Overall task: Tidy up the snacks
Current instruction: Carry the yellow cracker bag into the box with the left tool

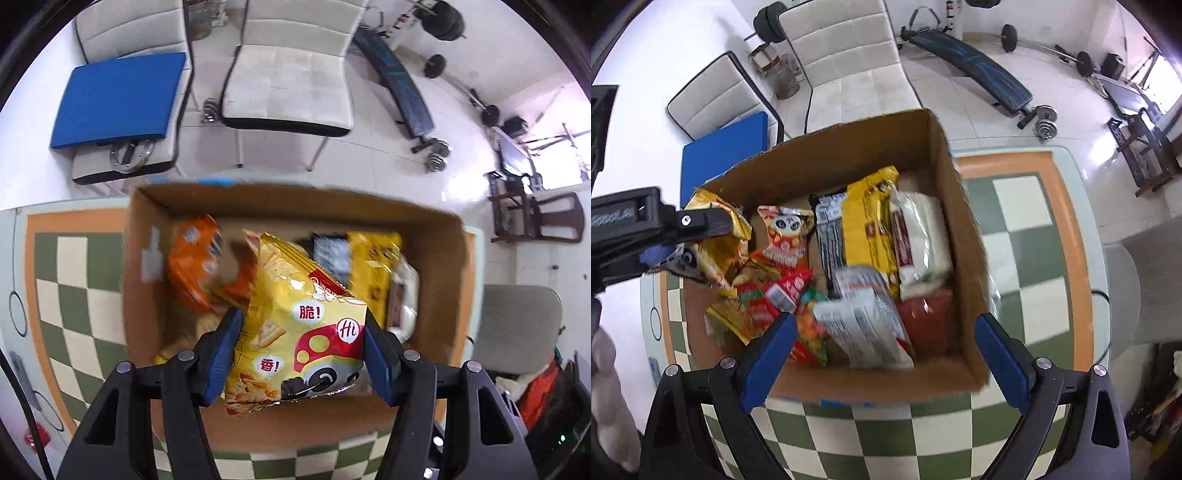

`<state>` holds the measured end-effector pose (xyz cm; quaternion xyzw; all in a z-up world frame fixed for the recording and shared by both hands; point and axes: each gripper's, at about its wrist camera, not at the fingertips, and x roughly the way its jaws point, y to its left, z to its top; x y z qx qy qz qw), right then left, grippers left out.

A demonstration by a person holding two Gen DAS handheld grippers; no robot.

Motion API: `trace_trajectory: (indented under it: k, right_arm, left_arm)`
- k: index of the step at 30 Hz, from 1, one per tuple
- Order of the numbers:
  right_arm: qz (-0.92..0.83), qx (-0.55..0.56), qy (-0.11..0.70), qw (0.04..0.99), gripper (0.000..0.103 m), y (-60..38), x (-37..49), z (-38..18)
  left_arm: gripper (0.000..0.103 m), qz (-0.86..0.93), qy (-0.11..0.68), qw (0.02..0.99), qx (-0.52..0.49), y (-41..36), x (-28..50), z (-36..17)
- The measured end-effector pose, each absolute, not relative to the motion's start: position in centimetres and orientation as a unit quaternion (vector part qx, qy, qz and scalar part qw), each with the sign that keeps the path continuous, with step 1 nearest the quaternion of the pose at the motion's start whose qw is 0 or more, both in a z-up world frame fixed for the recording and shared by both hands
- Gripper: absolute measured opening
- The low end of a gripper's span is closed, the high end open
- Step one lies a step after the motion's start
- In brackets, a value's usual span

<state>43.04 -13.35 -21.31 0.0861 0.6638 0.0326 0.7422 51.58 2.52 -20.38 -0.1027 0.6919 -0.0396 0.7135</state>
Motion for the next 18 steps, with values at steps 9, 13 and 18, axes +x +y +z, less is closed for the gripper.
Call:
trace_trajectory:
  k: [9, 13, 18]
  right_arm:
    - [0.044, 0.059, 0.680, 0.730, 0.099, -10.3, 47.8, -24.1]
    - [0.050, 0.052, 0.686, 0.724, 0.099, -9.2, 48.6, -25.0]
    - [0.052, 0.046, 0.692, 0.719, 0.099, -8.4, 49.2, -26.0]
  left_arm:
    - [0.060, -0.004, 0.721, 0.689, -0.074, 4.6, 54.9, -24.7]
    - [0.061, -0.003, 0.736, 0.673, -0.067, 4.6, 55.3, -26.4]
    - [0.061, 0.005, 0.750, 0.657, -0.074, 4.9, 55.3, -27.9]
